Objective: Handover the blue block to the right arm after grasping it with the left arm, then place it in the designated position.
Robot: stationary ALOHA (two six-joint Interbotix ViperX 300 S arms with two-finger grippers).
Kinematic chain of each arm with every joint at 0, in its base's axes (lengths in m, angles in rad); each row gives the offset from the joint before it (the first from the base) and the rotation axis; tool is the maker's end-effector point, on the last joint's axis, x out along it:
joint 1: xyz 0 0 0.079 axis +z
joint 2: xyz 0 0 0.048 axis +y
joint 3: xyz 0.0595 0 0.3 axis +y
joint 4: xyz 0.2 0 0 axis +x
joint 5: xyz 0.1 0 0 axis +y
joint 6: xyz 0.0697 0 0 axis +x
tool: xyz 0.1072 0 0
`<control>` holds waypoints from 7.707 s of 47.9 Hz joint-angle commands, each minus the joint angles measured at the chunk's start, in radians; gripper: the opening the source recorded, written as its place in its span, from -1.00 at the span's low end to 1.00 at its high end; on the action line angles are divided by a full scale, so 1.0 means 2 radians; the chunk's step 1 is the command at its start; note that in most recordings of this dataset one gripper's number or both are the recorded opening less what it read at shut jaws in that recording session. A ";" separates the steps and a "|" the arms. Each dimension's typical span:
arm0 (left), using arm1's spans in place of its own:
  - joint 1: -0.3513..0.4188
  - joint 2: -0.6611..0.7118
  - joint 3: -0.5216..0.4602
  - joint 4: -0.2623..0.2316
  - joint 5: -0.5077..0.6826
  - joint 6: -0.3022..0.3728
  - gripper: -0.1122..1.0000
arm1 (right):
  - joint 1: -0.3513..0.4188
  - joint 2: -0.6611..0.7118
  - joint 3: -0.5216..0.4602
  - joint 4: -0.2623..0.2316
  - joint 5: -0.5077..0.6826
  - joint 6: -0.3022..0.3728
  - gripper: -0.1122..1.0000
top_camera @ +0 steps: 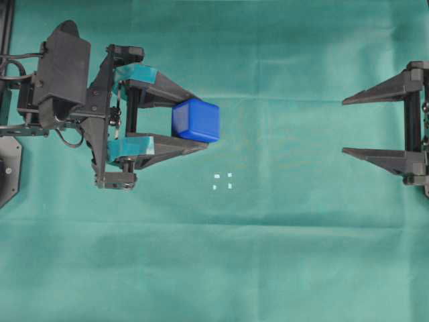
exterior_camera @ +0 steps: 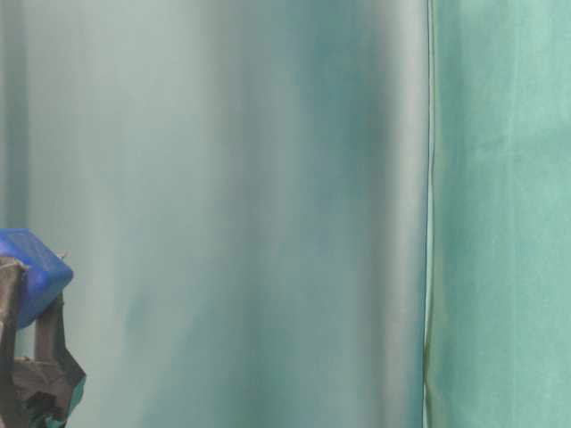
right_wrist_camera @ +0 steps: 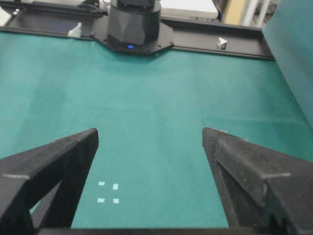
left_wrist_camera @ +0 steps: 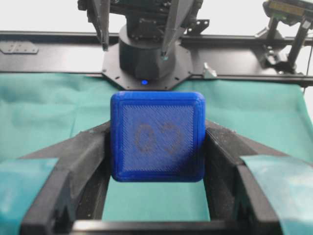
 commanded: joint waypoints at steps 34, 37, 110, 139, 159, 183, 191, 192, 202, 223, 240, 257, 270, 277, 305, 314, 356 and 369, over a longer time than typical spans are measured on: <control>-0.002 -0.006 -0.005 0.001 -0.002 -0.002 0.04 | -0.001 0.003 -0.013 -0.001 -0.002 -0.001 0.88; -0.002 -0.007 -0.005 0.000 -0.002 -0.002 0.04 | -0.001 0.003 -0.013 -0.001 -0.002 -0.001 0.88; -0.002 -0.007 -0.005 -0.001 0.006 -0.002 0.04 | -0.001 0.004 -0.081 -0.338 -0.020 -0.262 0.85; -0.002 -0.008 -0.005 -0.002 0.007 -0.004 0.04 | -0.002 0.008 -0.081 -0.341 -0.018 -0.265 0.84; -0.002 -0.008 -0.005 -0.002 0.007 -0.004 0.04 | -0.002 0.011 -0.081 -0.341 -0.018 -0.265 0.84; -0.002 -0.008 -0.005 -0.001 0.007 -0.003 0.04 | -0.001 0.075 -0.123 -0.344 -0.032 -0.266 0.84; -0.002 -0.008 -0.005 -0.002 0.006 -0.003 0.04 | -0.001 0.123 -0.160 -0.347 -0.039 -0.268 0.84; -0.002 -0.008 -0.005 -0.001 0.006 -0.003 0.04 | -0.002 0.130 -0.166 -0.349 -0.040 -0.268 0.84; -0.002 -0.008 -0.004 -0.002 0.007 -0.003 0.04 | -0.001 0.193 -0.220 -0.363 -0.046 -0.268 0.84; -0.002 -0.007 -0.005 -0.001 0.012 -0.002 0.04 | -0.001 0.310 -0.326 -0.375 -0.051 -0.268 0.84; -0.002 -0.007 -0.006 -0.002 0.012 -0.003 0.04 | -0.001 0.347 -0.365 -0.388 -0.049 -0.268 0.84; -0.002 -0.006 -0.007 -0.002 0.012 -0.003 0.04 | -0.002 0.346 -0.364 -0.390 -0.041 -0.269 0.77; -0.002 -0.006 -0.007 -0.002 0.012 -0.004 0.04 | 0.002 0.344 -0.366 -0.388 0.001 -0.263 0.38; -0.002 -0.006 -0.008 -0.002 0.012 -0.003 0.04 | 0.002 0.344 -0.365 -0.388 0.010 -0.263 0.38; -0.002 -0.005 -0.012 -0.002 0.014 -0.006 0.04 | 0.003 0.344 -0.365 -0.388 0.012 -0.263 0.38; -0.002 -0.005 -0.012 -0.002 0.016 -0.006 0.40 | 0.003 0.344 -0.365 -0.388 0.011 -0.263 0.38; 0.015 -0.051 0.021 -0.002 0.048 -0.002 1.00 | 0.005 0.262 -0.293 -0.378 0.045 -0.262 0.38; 0.015 -0.051 0.021 -0.002 0.048 -0.002 1.00 | 0.011 0.263 -0.293 -0.347 0.044 -0.240 0.38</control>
